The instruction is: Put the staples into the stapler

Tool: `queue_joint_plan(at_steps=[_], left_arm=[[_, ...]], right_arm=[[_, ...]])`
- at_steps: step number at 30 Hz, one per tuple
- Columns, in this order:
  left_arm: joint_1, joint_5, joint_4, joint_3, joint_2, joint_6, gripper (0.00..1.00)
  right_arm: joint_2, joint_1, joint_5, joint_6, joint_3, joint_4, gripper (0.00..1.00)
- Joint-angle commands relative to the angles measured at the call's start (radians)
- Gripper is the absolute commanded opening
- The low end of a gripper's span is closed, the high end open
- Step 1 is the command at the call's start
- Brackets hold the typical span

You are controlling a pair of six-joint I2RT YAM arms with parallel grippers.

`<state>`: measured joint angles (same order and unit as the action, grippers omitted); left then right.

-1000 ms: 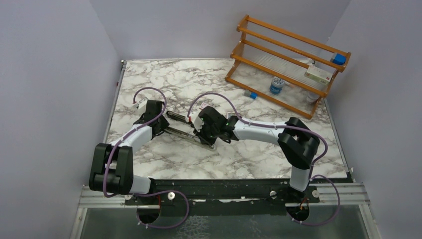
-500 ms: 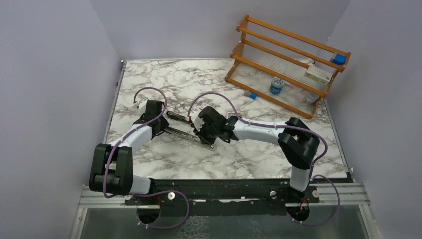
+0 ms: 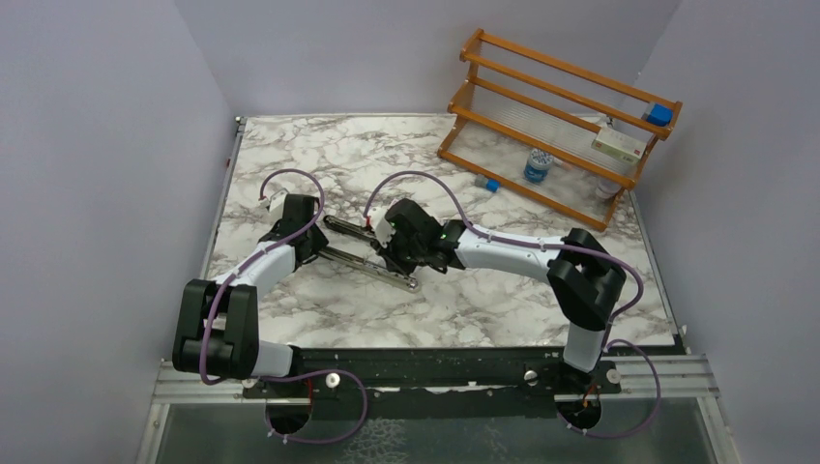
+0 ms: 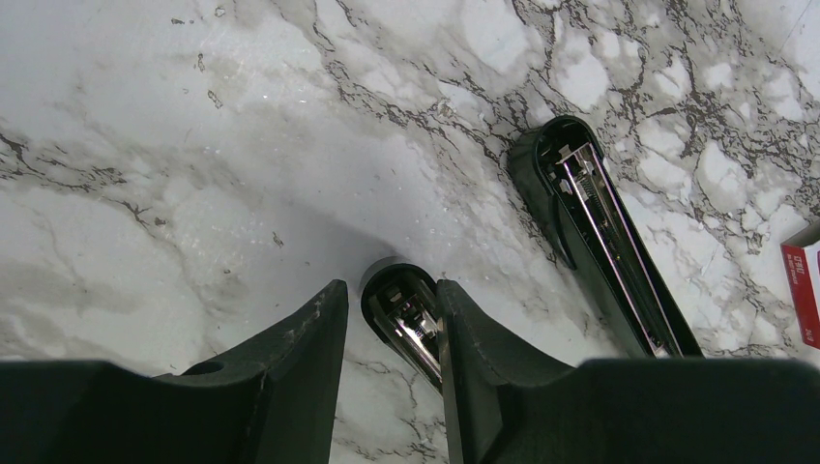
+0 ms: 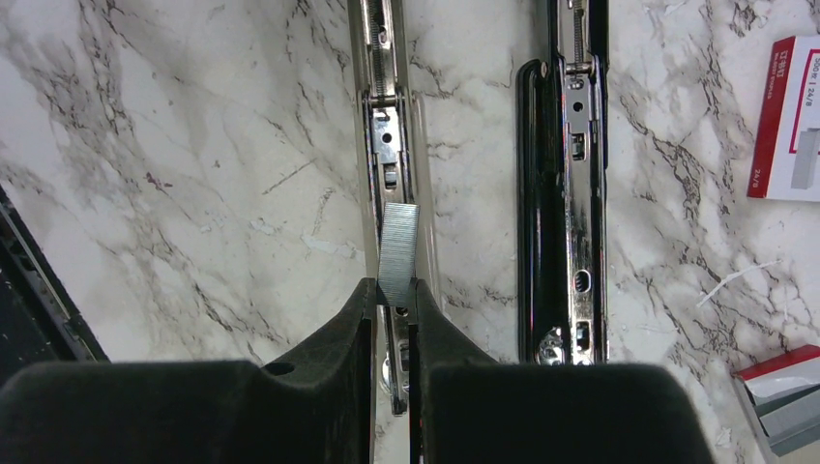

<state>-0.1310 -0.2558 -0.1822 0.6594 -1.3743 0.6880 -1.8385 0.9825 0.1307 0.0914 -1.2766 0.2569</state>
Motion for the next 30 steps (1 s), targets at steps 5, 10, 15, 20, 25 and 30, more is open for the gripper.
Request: queue_joint_plan(at_steps=[5, 10, 15, 20, 25, 30], left_arm=[[0.008, -0.013, -0.038, -0.02, 0.015, -0.021, 0.41], [0.007, -0.013, -0.036, -0.02, 0.013, -0.02, 0.41], [0.008, -0.013, -0.038, -0.02, 0.013, -0.021, 0.41], [0.008, -0.014, -0.038, -0.021, 0.015, -0.02, 0.4], [0.008, -0.014, -0.039, -0.021, 0.017, -0.021, 0.39], [0.008, -0.013, -0.041, -0.018, 0.017, -0.021, 0.39]], right_arm=[[-0.003, -0.001, -0.055, 0.056, -0.033, 0.068, 0.01], [-0.008, -0.001, -0.042, 0.057, -0.033, 0.062, 0.01], [-0.019, -0.001, -0.019, 0.063, -0.034, 0.065, 0.01], [-0.029, -0.002, -0.009, 0.07, -0.036, 0.071, 0.01], [-0.032, -0.001, 0.008, 0.074, -0.037, 0.077, 0.01], [-0.039, -0.001, 0.022, 0.079, -0.042, 0.083, 0.01]])
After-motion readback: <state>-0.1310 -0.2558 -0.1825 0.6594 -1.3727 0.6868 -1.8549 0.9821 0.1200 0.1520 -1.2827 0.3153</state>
